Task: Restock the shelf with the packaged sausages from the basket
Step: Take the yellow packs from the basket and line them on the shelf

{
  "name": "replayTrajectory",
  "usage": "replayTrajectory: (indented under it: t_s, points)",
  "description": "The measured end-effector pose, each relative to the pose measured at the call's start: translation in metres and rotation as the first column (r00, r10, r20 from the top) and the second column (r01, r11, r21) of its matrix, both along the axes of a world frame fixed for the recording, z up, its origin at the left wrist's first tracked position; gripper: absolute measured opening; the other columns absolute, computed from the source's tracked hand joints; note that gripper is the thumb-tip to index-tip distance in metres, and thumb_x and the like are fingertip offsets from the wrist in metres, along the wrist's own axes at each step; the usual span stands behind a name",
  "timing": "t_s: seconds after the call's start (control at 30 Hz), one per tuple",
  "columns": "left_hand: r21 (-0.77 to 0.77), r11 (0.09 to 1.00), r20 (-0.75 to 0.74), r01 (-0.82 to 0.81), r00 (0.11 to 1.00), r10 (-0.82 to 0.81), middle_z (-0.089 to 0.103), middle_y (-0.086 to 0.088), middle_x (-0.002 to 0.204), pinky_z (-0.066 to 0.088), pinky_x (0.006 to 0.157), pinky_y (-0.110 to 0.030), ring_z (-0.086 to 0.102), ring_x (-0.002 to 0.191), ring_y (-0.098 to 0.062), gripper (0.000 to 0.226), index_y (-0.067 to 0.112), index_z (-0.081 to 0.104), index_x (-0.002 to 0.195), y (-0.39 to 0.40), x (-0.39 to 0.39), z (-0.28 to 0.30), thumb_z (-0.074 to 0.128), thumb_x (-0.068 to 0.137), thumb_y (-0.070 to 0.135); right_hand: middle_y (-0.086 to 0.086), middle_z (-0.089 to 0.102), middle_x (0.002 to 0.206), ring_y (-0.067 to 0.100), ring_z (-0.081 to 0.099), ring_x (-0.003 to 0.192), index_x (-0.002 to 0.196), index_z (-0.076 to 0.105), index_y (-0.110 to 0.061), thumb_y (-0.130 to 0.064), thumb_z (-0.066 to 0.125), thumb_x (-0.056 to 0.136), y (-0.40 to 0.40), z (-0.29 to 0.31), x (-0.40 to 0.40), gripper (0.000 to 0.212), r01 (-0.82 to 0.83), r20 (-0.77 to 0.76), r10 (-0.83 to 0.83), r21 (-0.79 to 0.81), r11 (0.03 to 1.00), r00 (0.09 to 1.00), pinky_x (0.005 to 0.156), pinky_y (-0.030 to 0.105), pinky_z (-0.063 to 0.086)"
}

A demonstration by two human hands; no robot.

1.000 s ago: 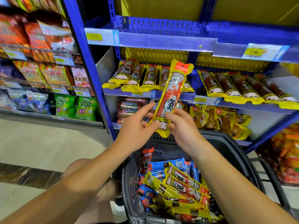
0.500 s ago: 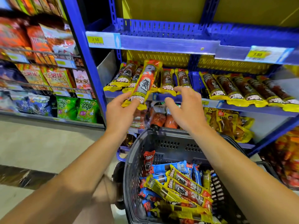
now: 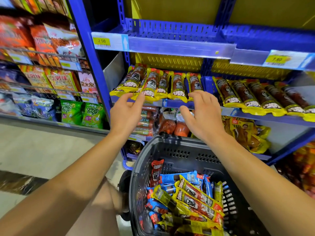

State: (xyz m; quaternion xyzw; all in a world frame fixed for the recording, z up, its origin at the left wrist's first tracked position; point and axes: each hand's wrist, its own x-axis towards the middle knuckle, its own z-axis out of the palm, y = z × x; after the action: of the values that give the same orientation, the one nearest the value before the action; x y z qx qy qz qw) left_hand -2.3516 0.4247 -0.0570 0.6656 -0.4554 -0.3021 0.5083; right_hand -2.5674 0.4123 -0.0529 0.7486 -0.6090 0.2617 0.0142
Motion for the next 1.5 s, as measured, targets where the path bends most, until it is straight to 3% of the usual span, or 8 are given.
replayTrajectory:
  t_s: [0.13, 0.27, 0.43, 0.73, 1.1, 1.23, 1.4, 1.5]
  points:
    - [-0.280, 0.950, 0.604, 0.135, 0.795, 0.065, 0.058, -0.001, 0.123, 0.039, 0.098, -0.038, 0.050, 0.114, -0.025, 0.056, 0.023, 0.055, 0.132, 0.015, 0.009, 0.000, 0.048, 0.086, 0.054, 0.004, 0.041, 0.150, 0.029, 0.028, 0.143, 0.144, 0.043, -0.015, -0.051, 0.043, 0.093, -0.005, -0.004, -0.005, 0.063, 0.008, -0.084, -0.005, 0.038, 0.999, 0.996, 0.119, 0.046, 0.019]
    - [-0.135, 0.941, 0.838, 0.312, 0.542, -0.060, 0.046, -0.001, 0.144, 0.033, 0.106, -0.048, 0.035, 0.131, -0.028, 0.069, 0.023, 0.050, 0.139, 0.009, 0.000, 0.005, 0.034, 0.085, 0.064, 0.002, 0.031, 0.158, 0.029, 0.016, 0.149, 0.150, 0.034, -0.018, -0.050, 0.049, 0.094, -0.007, -0.008, -0.006, 0.066, 0.047, -0.104, -0.034, 0.118, 0.992, 0.994, 0.121, 0.049, 0.015]
    - [-0.013, 0.955, 0.893, 0.297, 0.433, -0.123, 0.039, -0.001, 0.152, 0.022, 0.114, -0.048, 0.028, 0.140, -0.028, 0.076, 0.026, 0.043, 0.143, -0.012, -0.004, 0.006, 0.025, 0.084, 0.069, 0.001, 0.028, 0.159, 0.029, 0.016, 0.149, 0.152, 0.030, -0.018, -0.051, 0.048, 0.094, -0.010, -0.011, -0.009, 0.069, 0.054, -0.135, -0.035, 0.137, 0.989, 0.990, 0.120, 0.051, 0.016]
    - [0.058, 0.968, 0.912, 0.243, 0.381, -0.151, 0.029, -0.002, 0.157, 0.017, 0.116, -0.049, 0.027, 0.142, -0.027, 0.068, 0.026, 0.037, 0.147, -0.039, -0.012, 0.005, 0.042, 0.090, 0.063, 0.000, 0.029, 0.158, 0.029, 0.017, 0.148, 0.151, 0.032, -0.018, -0.048, 0.050, 0.094, -0.012, -0.014, -0.010, 0.068, 0.045, -0.147, -0.023, 0.145, 0.988, 0.989, 0.119, 0.052, 0.017]
    - [-0.068, 0.895, 0.885, 0.440, 0.441, -0.150, 0.044, -0.005, 0.149, 0.017, 0.116, -0.057, 0.033, 0.140, -0.030, 0.067, 0.022, 0.049, 0.140, 0.027, -0.037, -0.011, 0.041, 0.084, 0.058, 0.006, 0.039, 0.154, 0.031, 0.026, 0.146, 0.148, 0.041, -0.014, -0.049, 0.046, 0.087, 0.049, -0.029, -0.023, 0.071, -0.076, -0.037, 0.079, 0.068, 0.995, 0.996, 0.118, 0.051, 0.022]
    - [0.076, 0.835, 0.853, 0.546, 0.398, -0.338, 0.042, -0.004, 0.150, 0.017, 0.118, -0.053, 0.030, 0.142, -0.028, 0.069, 0.023, 0.046, 0.142, 0.062, -0.061, -0.059, 0.040, 0.084, 0.060, 0.005, 0.038, 0.155, 0.030, 0.025, 0.147, 0.149, 0.039, -0.015, -0.050, 0.047, 0.087, 0.095, -0.073, -0.053, 0.072, -0.052, -0.122, 0.080, 0.218, 0.975, 0.989, 0.119, 0.052, 0.024]
    - [0.408, 0.722, 0.740, 0.559, 0.260, -0.620, 0.014, 0.005, 0.162, -0.001, 0.121, -0.042, 0.005, 0.149, -0.019, 0.070, 0.031, 0.019, 0.153, 0.083, -0.088, -0.125, 0.036, 0.092, 0.062, 0.009, 0.051, 0.145, 0.037, 0.041, 0.138, 0.144, 0.048, -0.013, -0.057, 0.037, 0.084, 0.134, -0.132, -0.094, 0.075, 0.037, -0.277, 0.100, 0.451, 0.892, 0.956, 0.111, 0.055, 0.036]
    - [0.490, 0.664, 0.685, 0.565, 0.222, -0.694, 0.019, 0.002, 0.160, 0.008, 0.120, -0.047, 0.012, 0.148, -0.024, 0.069, 0.028, 0.024, 0.152, 0.088, -0.101, -0.163, 0.038, 0.092, 0.059, 0.009, 0.055, 0.141, 0.039, 0.047, 0.133, 0.141, 0.051, -0.013, -0.056, 0.038, 0.081, 0.150, -0.156, -0.114, 0.075, 0.083, -0.331, 0.121, 0.542, 0.836, 0.936, 0.107, 0.055, 0.041]
